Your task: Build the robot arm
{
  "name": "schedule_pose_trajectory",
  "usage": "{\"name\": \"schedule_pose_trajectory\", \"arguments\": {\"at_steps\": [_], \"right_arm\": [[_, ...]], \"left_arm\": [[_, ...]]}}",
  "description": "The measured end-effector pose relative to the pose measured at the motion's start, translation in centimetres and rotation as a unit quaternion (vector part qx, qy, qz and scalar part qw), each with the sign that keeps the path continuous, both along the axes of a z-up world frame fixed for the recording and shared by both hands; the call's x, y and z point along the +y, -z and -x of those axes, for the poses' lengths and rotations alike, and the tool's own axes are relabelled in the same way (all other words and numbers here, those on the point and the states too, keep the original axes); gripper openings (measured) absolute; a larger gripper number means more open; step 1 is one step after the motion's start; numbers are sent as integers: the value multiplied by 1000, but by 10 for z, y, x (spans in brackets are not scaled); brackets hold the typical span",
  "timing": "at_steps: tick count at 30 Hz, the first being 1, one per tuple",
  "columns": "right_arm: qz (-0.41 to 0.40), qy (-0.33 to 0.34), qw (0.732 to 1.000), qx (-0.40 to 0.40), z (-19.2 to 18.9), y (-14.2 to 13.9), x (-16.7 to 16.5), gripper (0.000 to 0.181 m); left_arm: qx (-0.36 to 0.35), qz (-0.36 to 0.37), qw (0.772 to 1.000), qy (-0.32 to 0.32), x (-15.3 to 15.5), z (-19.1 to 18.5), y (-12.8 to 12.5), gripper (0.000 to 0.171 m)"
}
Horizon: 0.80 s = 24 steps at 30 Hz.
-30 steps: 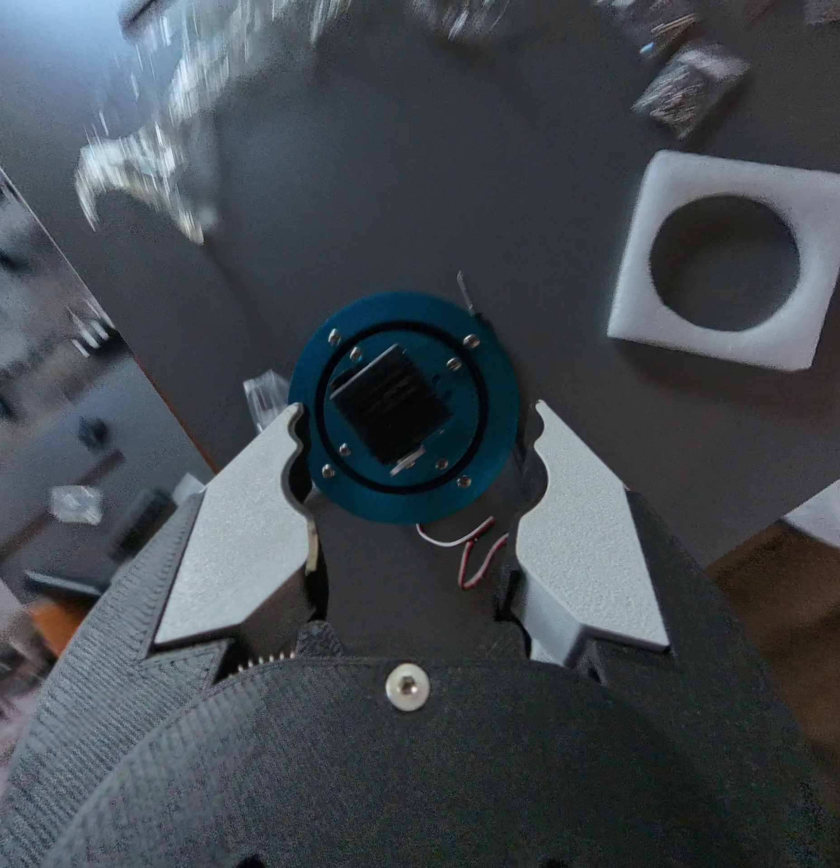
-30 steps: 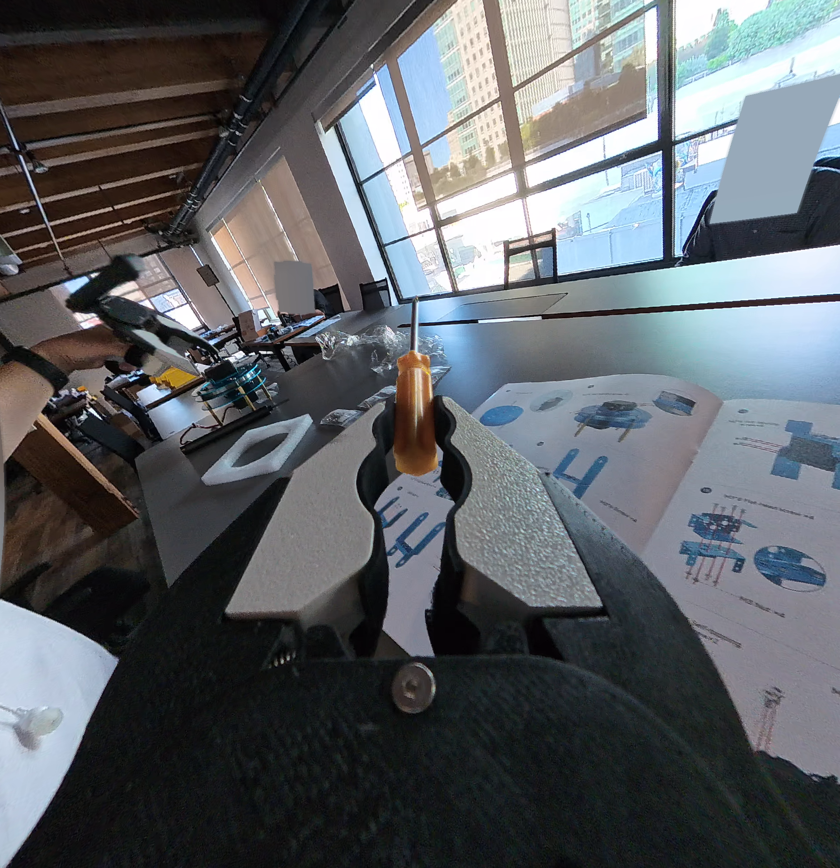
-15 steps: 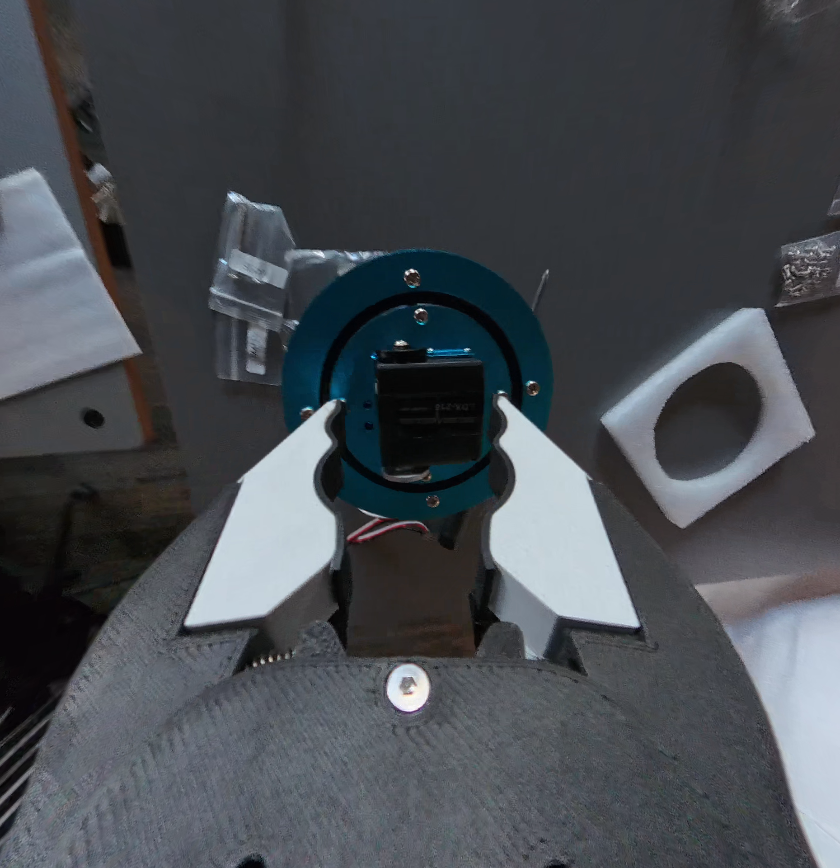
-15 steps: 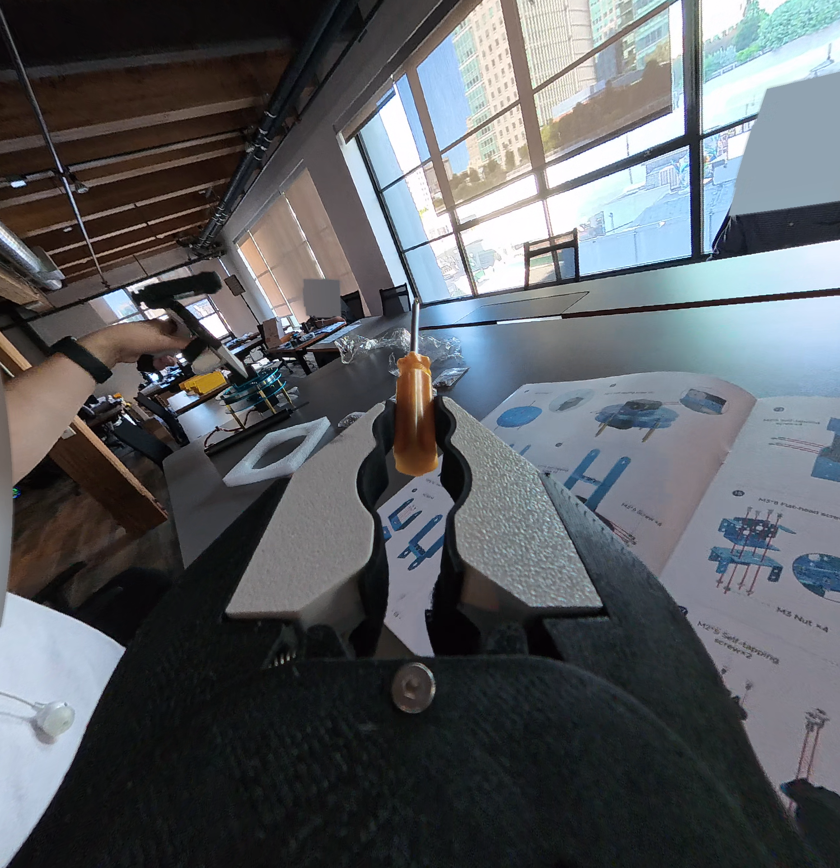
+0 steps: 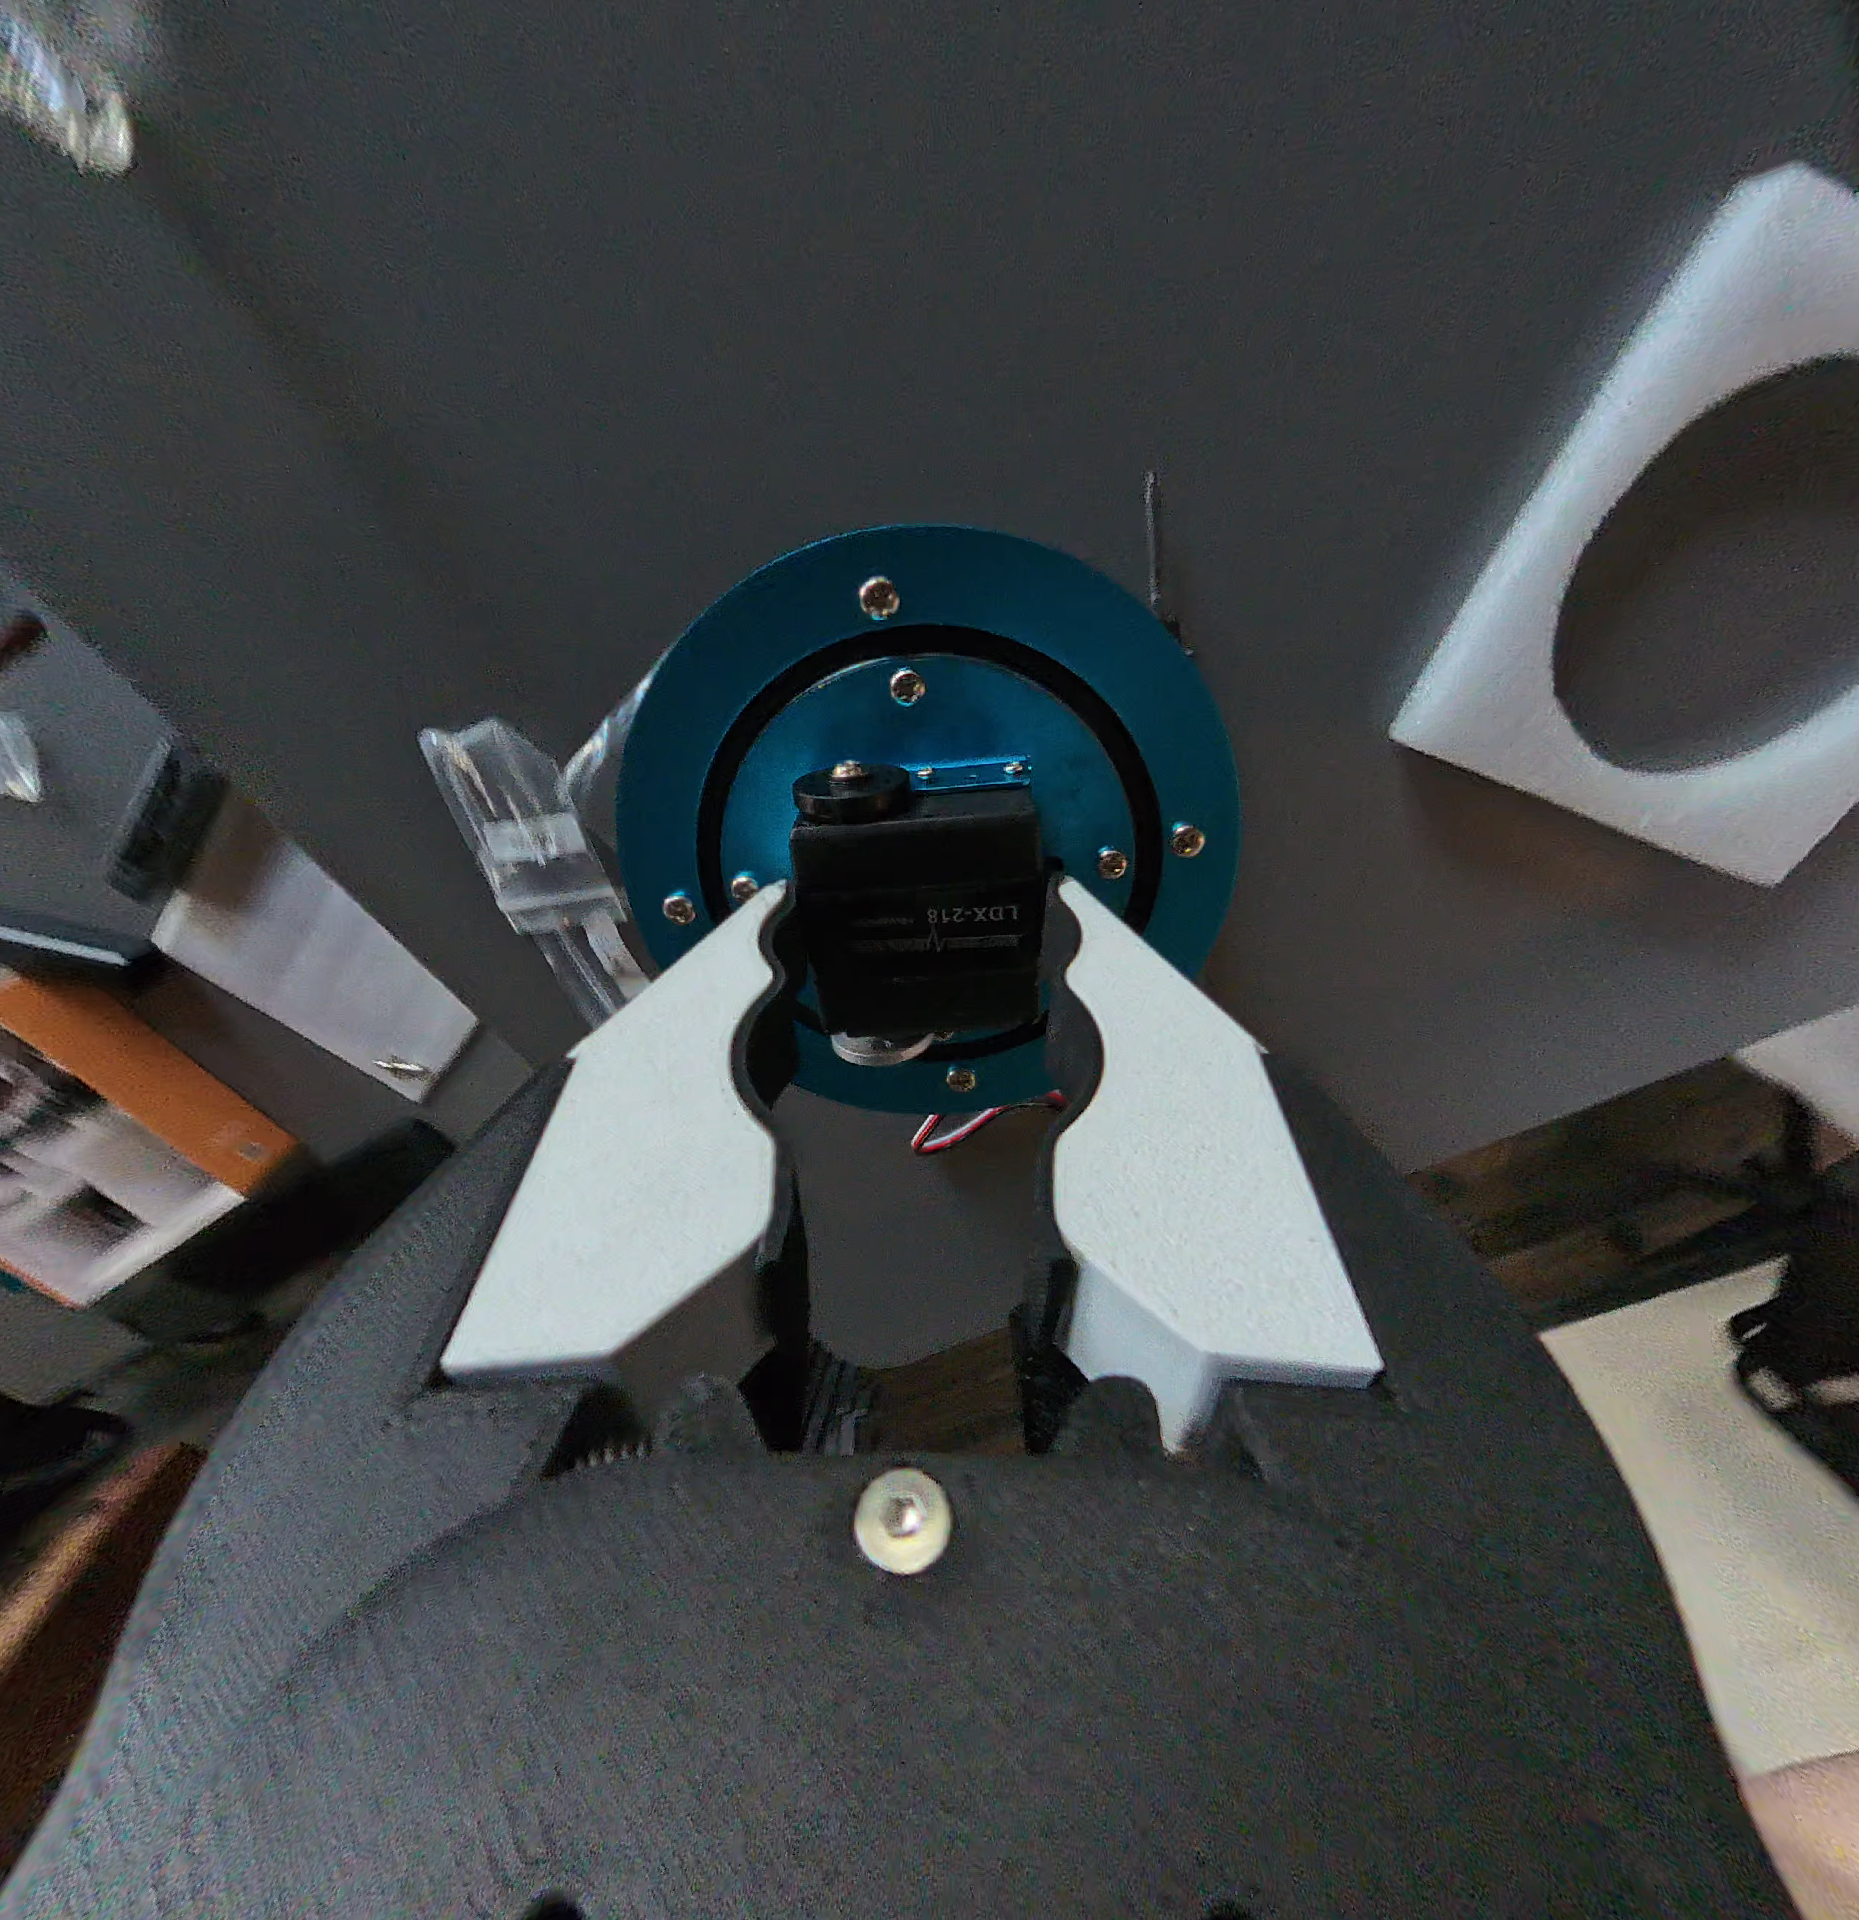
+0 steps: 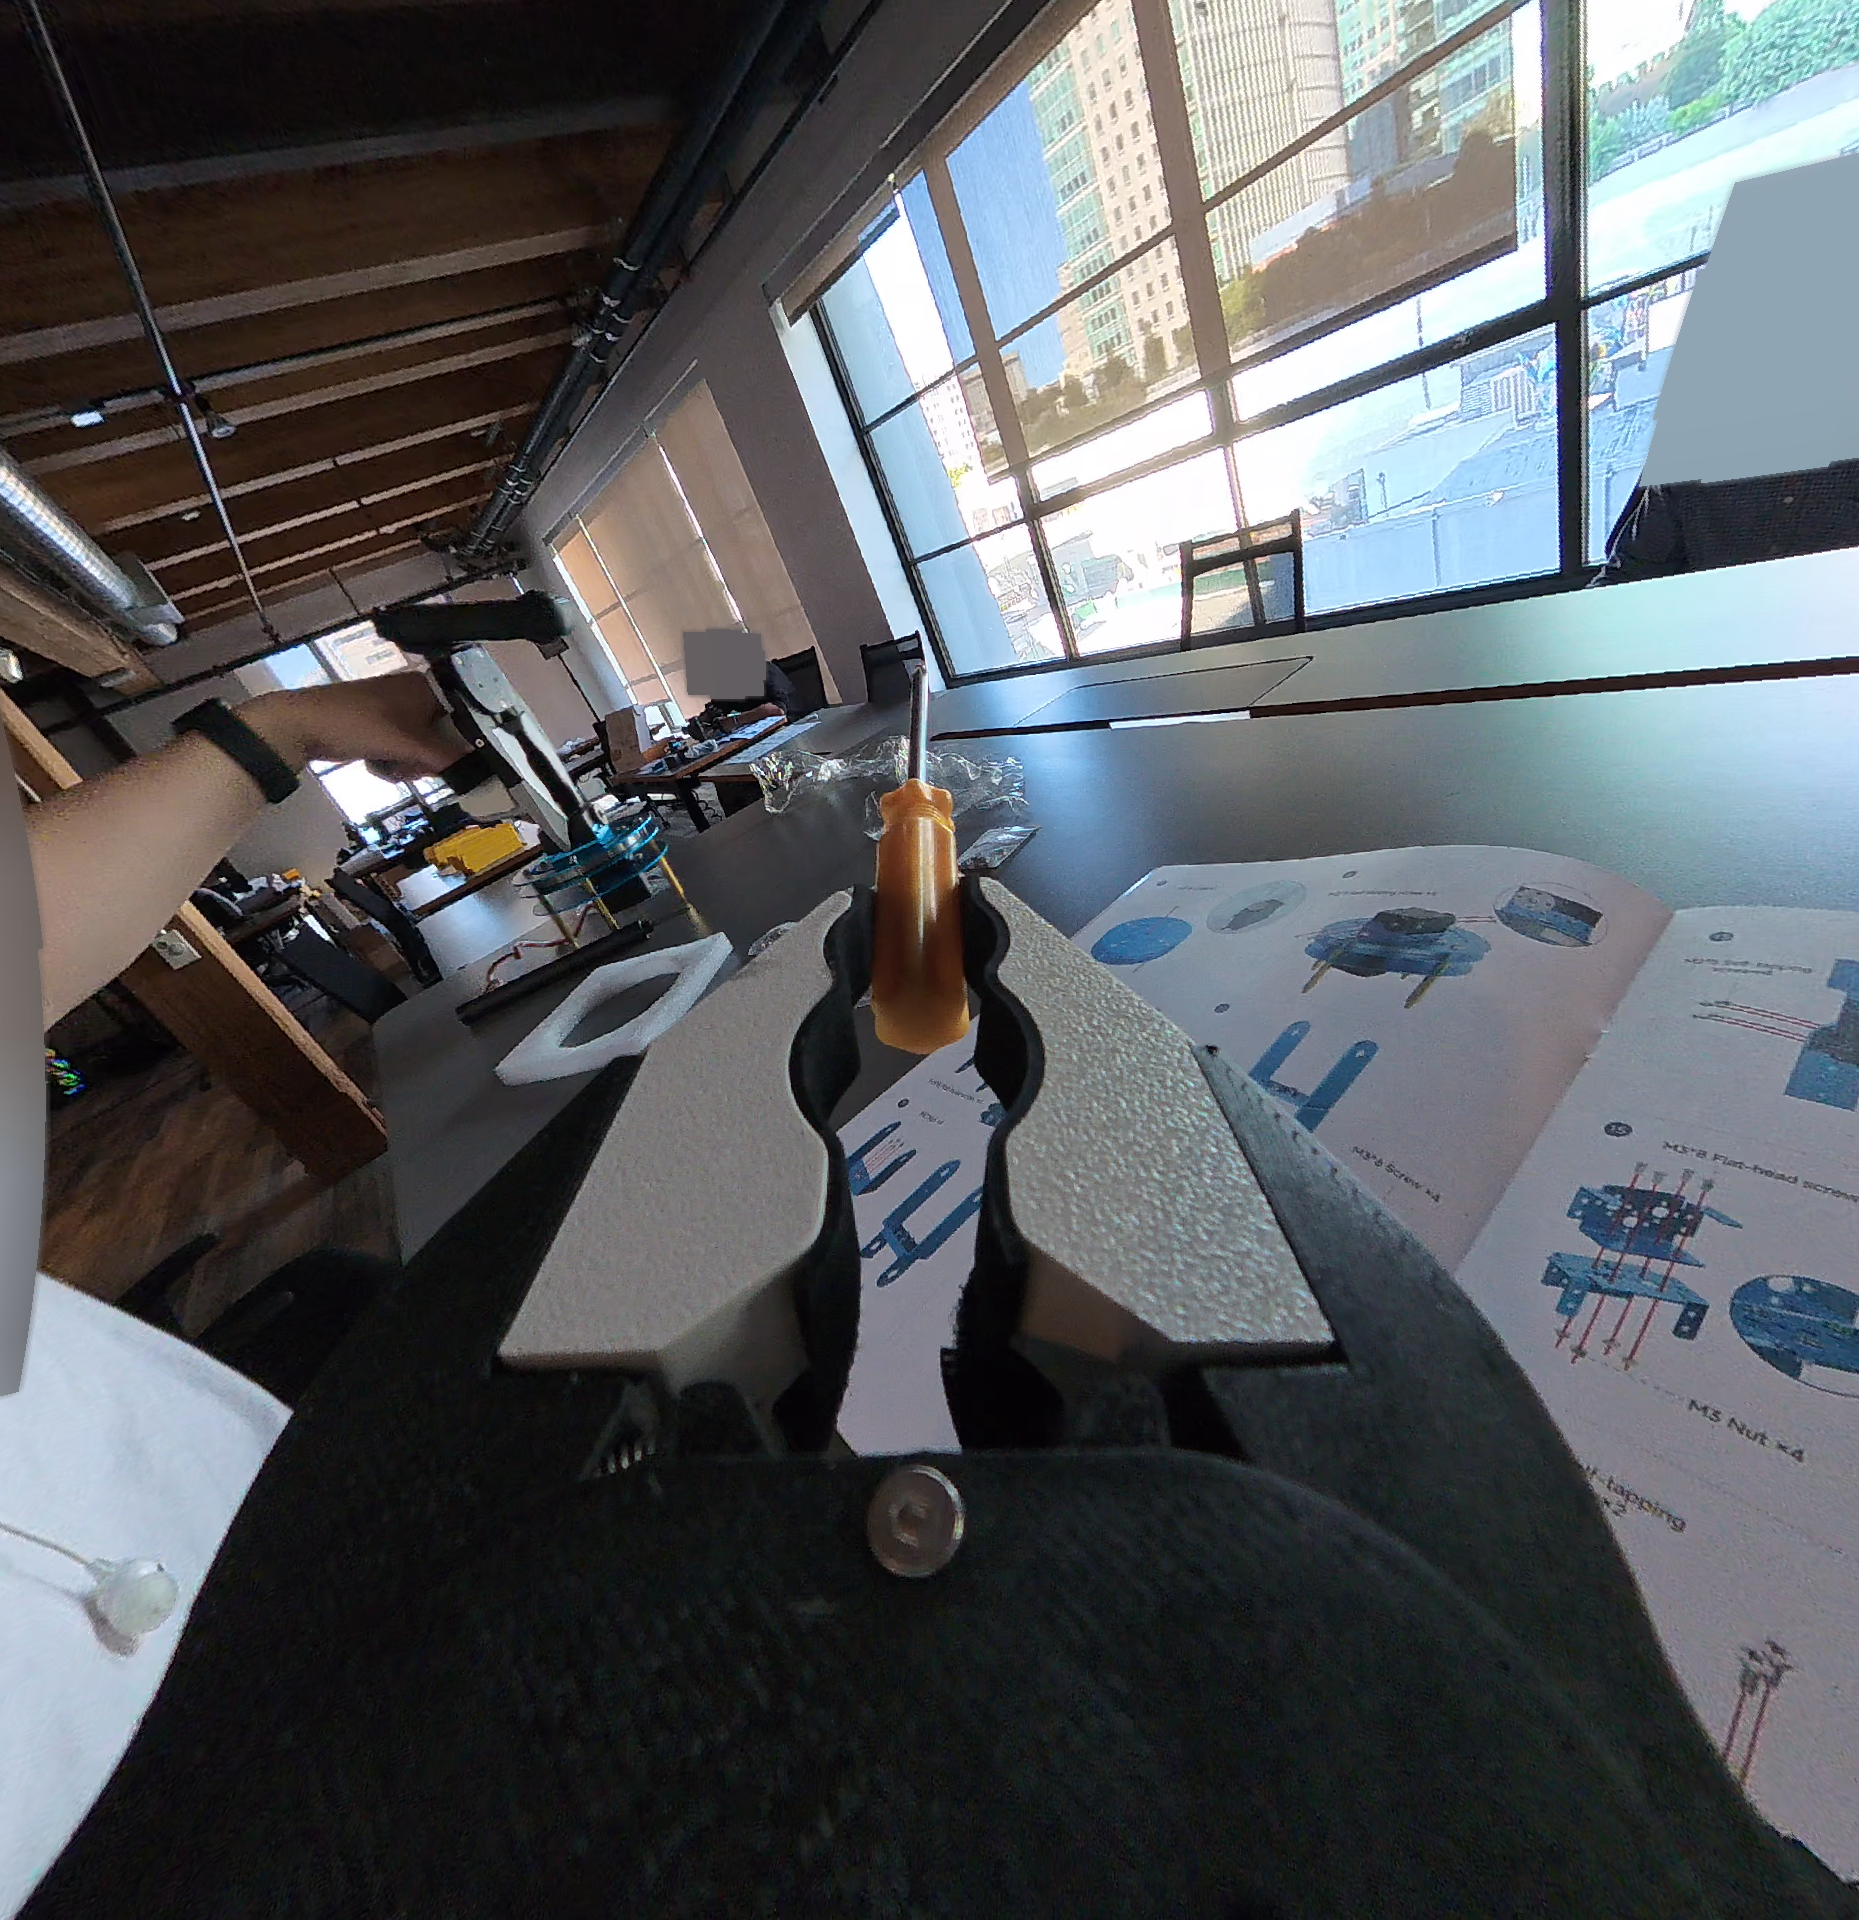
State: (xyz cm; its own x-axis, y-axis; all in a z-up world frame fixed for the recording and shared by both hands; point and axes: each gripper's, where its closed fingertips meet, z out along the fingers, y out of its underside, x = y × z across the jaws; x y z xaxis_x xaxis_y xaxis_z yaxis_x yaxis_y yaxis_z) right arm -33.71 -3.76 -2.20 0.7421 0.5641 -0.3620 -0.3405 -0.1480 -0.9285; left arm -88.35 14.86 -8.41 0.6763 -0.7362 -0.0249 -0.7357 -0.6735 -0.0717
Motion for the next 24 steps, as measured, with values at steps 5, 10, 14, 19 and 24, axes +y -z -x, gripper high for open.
{"name": "schedule_pose_trajectory", "arguments": {"at_steps": [5, 10, 14, 19, 24], "right_arm": [[0, -1, 1000, -2, 4, -1, 2, 15], [-2, -14, 1000, -2, 10, -2, 4, 15], [-5, -27, 1000, 7, 13, -1, 5, 15], [-8, -43, 999, 16, 13, -5, 6, 15], [-9, -52, 999, 8, 16, -6, 5, 15]], "left_arm": [[-4, -7, 996, 91, 23, -31, -2, 44], [-126, -108, 986, -10, 53, -55, -37, 82], [-276, -232, 913, -190, 31, -43, -57, 71], [-435, -218, 787, -379, -8, -12, -6, 68], [-546, -156, 695, -441, -13, -17, 14, 70]]}}
